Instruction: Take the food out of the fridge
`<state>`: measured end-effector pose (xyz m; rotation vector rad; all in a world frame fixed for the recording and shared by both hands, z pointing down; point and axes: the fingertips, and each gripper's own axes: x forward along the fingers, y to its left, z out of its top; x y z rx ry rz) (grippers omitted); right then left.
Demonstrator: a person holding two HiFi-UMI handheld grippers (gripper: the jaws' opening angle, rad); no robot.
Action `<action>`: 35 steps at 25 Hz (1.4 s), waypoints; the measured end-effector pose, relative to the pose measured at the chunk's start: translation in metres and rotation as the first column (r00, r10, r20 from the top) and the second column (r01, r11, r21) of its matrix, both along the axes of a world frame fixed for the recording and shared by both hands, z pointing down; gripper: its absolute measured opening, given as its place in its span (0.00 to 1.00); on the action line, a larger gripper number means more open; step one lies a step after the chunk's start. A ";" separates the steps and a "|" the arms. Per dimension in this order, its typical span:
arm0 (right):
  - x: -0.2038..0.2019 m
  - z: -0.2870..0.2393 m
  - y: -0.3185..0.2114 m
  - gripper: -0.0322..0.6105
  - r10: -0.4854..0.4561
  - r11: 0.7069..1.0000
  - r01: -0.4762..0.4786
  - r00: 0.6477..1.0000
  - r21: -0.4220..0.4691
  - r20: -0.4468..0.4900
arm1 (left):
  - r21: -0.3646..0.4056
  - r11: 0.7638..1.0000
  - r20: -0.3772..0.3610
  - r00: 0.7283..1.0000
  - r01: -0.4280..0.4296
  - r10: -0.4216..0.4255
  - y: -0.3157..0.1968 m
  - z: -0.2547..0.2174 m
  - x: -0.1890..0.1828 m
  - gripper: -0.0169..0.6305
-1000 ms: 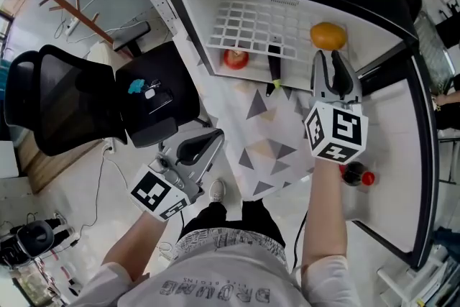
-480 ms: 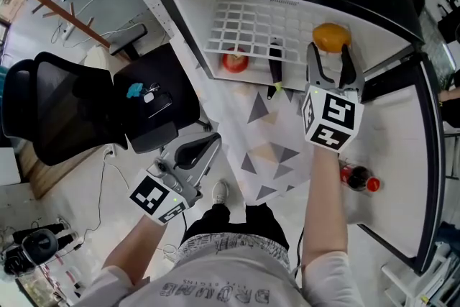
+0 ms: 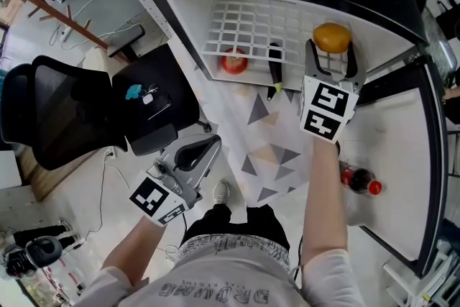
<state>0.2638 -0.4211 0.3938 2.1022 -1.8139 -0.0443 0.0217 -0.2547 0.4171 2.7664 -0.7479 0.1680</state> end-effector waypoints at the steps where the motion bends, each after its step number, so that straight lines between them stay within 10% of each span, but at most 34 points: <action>1: 0.001 0.002 -0.001 0.54 0.004 1.000 -0.004 1.000 -0.007 -0.001 | -0.002 1.000 0.000 1.000 -0.001 0.001 0.000 0.001 0.001 0.04; 35: 0.007 -0.009 0.006 0.55 0.020 1.000 -0.020 0.998 0.012 -0.056 | 0.017 1.000 0.006 1.000 -0.016 0.016 0.003 -0.004 0.004 0.04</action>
